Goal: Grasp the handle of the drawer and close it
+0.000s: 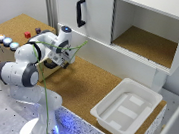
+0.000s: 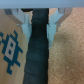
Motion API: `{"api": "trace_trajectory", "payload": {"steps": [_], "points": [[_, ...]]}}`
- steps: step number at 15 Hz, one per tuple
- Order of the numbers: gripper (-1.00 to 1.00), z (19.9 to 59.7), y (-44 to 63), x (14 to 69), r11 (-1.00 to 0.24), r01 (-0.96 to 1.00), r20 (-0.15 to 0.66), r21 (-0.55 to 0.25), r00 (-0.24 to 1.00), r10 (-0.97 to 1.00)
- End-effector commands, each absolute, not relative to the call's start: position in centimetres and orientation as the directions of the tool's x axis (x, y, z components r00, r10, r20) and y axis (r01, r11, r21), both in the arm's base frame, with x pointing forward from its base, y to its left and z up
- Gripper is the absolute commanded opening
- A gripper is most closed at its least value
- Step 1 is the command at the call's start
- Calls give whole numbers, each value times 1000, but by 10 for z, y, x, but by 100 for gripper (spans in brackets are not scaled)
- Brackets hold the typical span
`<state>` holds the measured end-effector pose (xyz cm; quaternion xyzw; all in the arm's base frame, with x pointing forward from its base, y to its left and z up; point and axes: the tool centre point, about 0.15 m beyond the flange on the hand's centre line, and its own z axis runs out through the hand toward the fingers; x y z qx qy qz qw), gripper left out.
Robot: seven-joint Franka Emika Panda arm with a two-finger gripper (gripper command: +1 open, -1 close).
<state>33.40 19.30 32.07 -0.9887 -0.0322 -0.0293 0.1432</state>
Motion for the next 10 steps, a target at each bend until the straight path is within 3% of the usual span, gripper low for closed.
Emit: {"api": "trace_trajectory", "payload": {"steps": [1, 10], "points": [[-100, 305, 251, 350, -954, 112, 23, -276, 994, 110], [-100, 300, 310, 343, -942, 156, 16, -296, 987, 158]]}}
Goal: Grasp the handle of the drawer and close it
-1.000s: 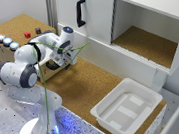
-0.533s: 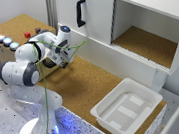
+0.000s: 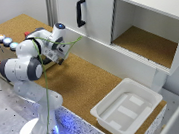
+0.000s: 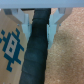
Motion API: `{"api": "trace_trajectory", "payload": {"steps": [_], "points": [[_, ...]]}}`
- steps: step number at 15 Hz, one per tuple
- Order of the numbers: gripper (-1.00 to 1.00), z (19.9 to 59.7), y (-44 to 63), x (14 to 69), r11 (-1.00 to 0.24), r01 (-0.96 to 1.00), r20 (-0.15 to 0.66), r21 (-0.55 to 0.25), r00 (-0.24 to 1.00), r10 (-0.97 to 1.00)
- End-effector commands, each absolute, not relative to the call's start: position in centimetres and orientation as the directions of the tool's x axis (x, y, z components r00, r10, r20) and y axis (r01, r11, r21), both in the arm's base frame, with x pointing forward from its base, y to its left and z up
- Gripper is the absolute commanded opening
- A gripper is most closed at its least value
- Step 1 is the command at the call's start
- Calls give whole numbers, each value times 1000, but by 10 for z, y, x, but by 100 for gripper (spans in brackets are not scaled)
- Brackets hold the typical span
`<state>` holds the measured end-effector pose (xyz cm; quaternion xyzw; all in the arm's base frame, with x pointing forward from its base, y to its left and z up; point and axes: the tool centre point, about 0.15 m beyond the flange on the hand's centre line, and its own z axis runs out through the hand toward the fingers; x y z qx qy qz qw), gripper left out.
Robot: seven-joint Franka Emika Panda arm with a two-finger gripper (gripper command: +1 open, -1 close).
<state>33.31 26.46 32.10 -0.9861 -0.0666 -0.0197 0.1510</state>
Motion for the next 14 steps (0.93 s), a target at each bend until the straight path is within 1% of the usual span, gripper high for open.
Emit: {"api": "trace_trajectory", "payload": {"steps": [1, 12, 13, 14], "points": [[-100, 300, 313, 343, -941, 155, 17, -300, 987, 157], [-100, 302, 351, 345, -934, 152, 22, -322, 988, 153], [100, 304, 350, 344, -938, 140, 25, -318, 990, 139], [100, 307, 347, 343, -941, 125, 26, -316, 992, 123]]}}
